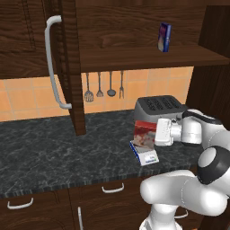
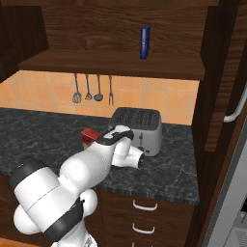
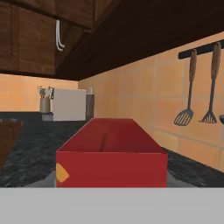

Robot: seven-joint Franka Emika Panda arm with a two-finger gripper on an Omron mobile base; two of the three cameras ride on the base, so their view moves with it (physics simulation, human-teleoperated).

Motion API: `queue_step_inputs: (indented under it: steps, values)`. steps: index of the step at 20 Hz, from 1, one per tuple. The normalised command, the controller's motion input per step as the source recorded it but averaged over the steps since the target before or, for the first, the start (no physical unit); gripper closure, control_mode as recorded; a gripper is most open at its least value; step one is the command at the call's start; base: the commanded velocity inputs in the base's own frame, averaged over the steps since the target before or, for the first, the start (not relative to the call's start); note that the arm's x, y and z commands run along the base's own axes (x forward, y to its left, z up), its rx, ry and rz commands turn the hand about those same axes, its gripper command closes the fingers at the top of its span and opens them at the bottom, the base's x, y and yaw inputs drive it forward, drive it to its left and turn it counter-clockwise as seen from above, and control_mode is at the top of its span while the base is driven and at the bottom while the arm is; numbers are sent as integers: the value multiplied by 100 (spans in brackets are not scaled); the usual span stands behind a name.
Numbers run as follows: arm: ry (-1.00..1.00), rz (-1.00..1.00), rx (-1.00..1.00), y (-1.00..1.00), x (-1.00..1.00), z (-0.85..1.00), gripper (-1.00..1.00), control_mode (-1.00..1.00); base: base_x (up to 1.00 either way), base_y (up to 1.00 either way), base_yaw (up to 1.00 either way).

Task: Pick the cereal and place it on the digital scale for weighing, and close the cabinet.

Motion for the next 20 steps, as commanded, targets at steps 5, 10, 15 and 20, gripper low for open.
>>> queue_step_inputs:
  steps: [5,10,15,20]
  values:
    - [1,0,0,0,-9,0,-100,-100,0,0,0]
    - [1,0,0,0,-10,7,-100,-100,0,0,0]
    - [-15,0,0,-9,-26,42,-100,-100,0,0,0]
    - [-26,-5,0,-23,-36,24,-100,-100,0,0,0]
